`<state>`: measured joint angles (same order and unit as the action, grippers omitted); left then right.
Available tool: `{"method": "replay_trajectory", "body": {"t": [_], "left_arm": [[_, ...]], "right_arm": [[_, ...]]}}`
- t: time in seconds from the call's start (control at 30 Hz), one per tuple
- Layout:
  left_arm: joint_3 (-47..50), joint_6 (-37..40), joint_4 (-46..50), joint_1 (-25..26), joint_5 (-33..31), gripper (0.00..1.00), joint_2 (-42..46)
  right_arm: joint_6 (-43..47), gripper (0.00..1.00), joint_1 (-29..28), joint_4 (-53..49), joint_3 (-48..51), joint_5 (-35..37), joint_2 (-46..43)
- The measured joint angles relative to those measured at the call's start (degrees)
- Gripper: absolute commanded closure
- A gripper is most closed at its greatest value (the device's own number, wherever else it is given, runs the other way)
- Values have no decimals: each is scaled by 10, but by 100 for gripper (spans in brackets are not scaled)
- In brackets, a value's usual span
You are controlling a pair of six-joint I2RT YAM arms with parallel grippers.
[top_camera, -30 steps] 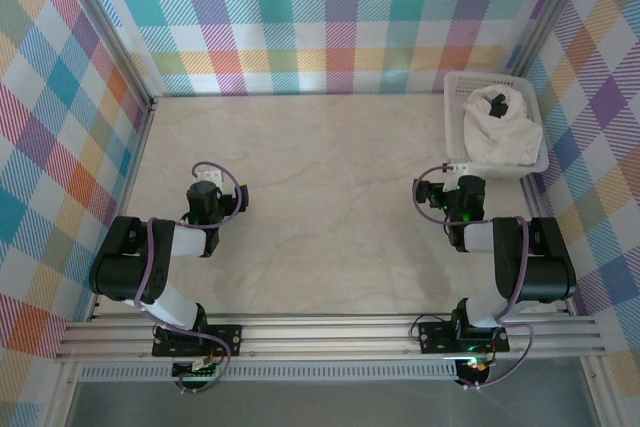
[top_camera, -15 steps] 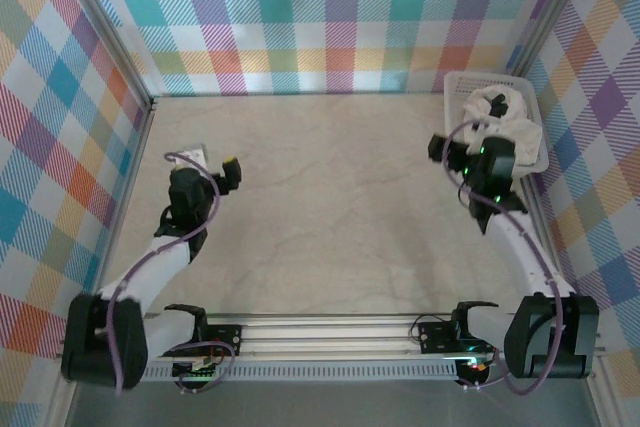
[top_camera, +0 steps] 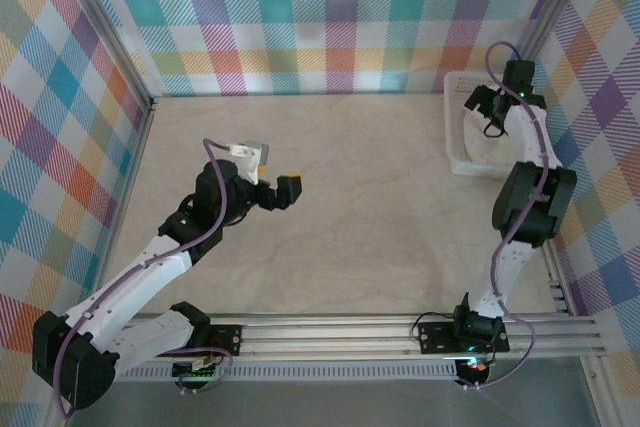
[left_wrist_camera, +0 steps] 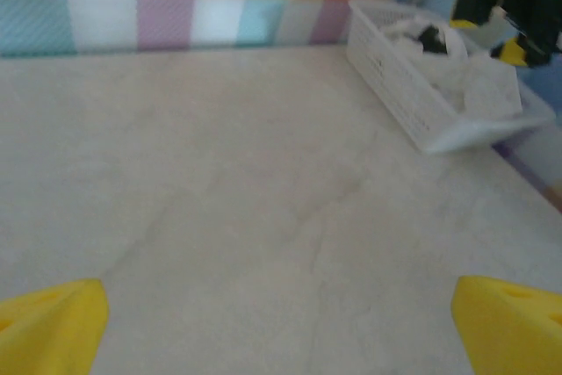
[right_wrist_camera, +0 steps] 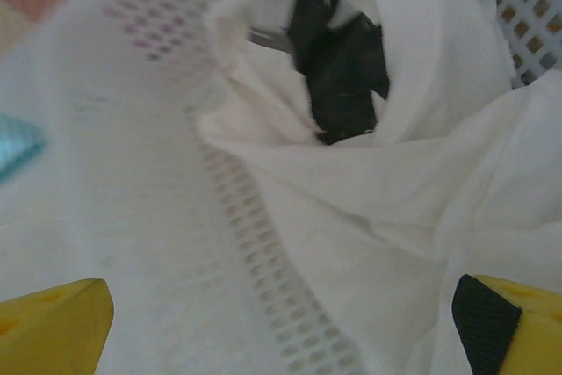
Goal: Fold the inside-out t-shirt
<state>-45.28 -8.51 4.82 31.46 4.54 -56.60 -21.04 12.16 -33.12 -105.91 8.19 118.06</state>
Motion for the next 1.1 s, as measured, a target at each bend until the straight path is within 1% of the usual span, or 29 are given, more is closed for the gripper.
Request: {"method": "replay_trajectory", "body": {"t": [0.17,0.2,0.27,0.3,0.33,0.37,0.4,0.57,0.7,0.8,0.9,0.97,1.1], "left_arm": [[22,14,42,3,6,0,37],[26,16,47,3,5,0,45],[32,19,55,3,5,0,55],[35,19,57,3,5,0,59],[36,19,60,3,5,0,60],[37,19,61,3,5,0,61],[37,20,62,4,4,0,61],[38,22,70,4,3,0,61],[38,22,73,4,-2,0,61],[37,21,73,4,-5,0,60],[21,18,78,4,-7,0,49],[6,8,78,4,-11,0,43],[-22,-24,87,4,-33,0,42]], "right_arm": [[29,2,19,-54,-121,0,143],[38,9,20,-61,-145,2,168],[48,35,25,-67,-165,-1,199],[53,55,27,-72,-167,-6,207],[59,77,29,-80,-169,-12,212],[64,90,30,-85,-170,-19,213],[65,100,33,-88,-172,-30,213],[58,100,43,-105,-202,-100,204],[38,100,40,-125,-219,-142,142],[19,100,26,-133,-269,-175,73],[-3,100,-2,-127,-329,-214,-6],[-20,100,-33,-111,-354,-246,-71],[-44,100,-104,-74,-355,-315,-176]]}}
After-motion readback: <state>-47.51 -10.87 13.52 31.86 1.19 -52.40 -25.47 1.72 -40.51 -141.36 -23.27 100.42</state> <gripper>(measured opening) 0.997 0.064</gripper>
